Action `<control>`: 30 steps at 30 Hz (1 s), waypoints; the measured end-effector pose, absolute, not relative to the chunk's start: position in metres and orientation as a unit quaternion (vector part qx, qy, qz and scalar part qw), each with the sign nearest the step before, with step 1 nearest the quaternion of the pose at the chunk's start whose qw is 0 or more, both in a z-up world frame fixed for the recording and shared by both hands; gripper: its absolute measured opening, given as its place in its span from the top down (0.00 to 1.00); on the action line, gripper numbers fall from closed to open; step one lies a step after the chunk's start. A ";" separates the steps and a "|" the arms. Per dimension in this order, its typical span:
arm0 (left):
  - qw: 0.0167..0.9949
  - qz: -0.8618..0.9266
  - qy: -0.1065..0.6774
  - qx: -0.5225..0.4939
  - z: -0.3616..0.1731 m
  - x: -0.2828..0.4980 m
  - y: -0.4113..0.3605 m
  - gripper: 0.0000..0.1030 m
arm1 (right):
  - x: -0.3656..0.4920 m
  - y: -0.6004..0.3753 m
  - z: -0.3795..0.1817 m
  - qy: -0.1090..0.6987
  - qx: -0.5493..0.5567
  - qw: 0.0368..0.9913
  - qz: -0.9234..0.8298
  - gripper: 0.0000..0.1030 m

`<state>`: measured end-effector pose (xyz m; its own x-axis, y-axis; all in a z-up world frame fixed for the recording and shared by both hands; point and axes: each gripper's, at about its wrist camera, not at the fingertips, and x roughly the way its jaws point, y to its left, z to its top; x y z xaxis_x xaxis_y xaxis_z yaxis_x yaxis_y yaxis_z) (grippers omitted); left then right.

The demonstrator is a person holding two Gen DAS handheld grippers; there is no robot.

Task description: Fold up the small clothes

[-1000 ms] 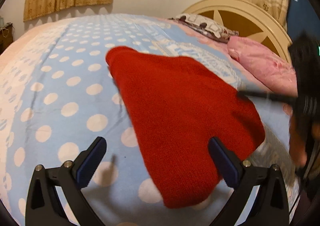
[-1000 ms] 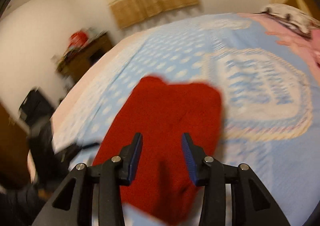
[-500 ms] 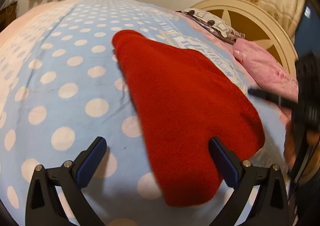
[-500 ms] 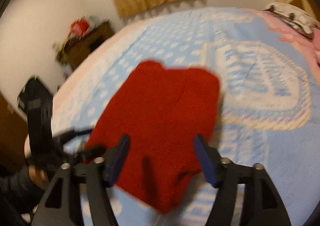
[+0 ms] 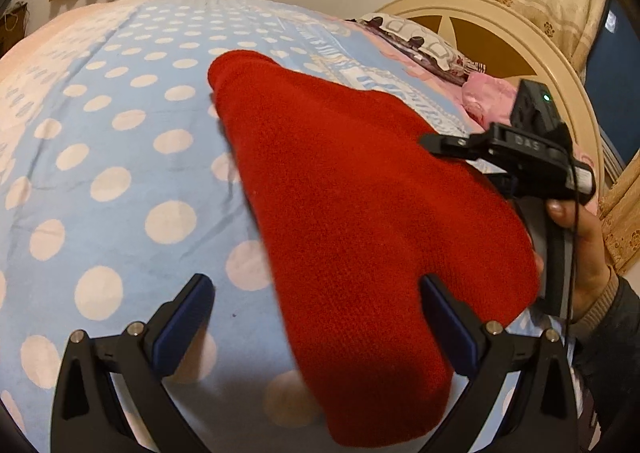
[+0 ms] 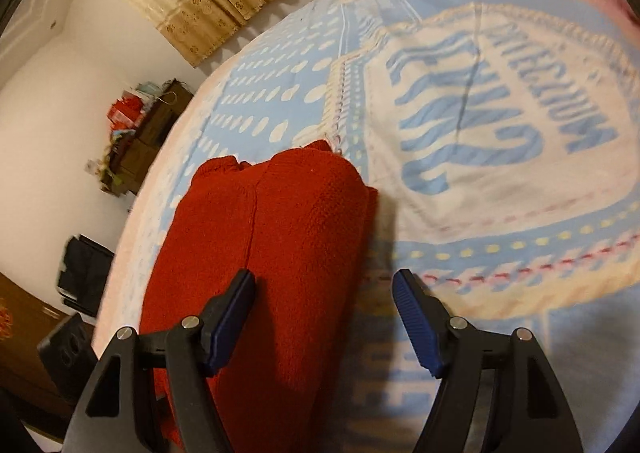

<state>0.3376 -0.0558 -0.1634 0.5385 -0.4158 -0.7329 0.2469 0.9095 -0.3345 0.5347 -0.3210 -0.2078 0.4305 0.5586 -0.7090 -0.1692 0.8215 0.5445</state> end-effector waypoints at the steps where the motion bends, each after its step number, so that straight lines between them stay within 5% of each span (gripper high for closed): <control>1: 0.872 -0.191 0.441 -0.095 -0.164 0.338 -0.056 0.00 | 0.537 -0.318 -0.208 0.483 0.197 0.824 0.222 0.30; 11: 0.871 -0.197 0.439 -0.101 -0.165 0.340 -0.056 0.00 | 0.552 -0.297 -0.211 0.473 0.177 0.822 0.263 0.31; 19: 0.869 -0.207 0.437 -0.108 -0.165 0.342 -0.054 0.00 | 0.558 -0.302 -0.219 0.471 0.216 0.801 0.300 0.58; 27: 0.864 -0.226 0.430 -0.134 -0.165 0.342 -0.049 0.00 | 0.550 -0.287 -0.215 0.457 0.181 0.811 0.317 0.63; 30: 0.860 -0.240 0.428 -0.139 -0.164 0.341 -0.049 0.13 | 0.547 -0.284 -0.213 0.453 0.173 0.818 0.310 0.64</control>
<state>0.3411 -0.0495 -0.1640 0.5179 -0.5325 -0.6695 0.2948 0.8458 -0.4447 0.5471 -0.2841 -0.2127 0.3973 0.6635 -0.6340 -0.3495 0.7482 0.5640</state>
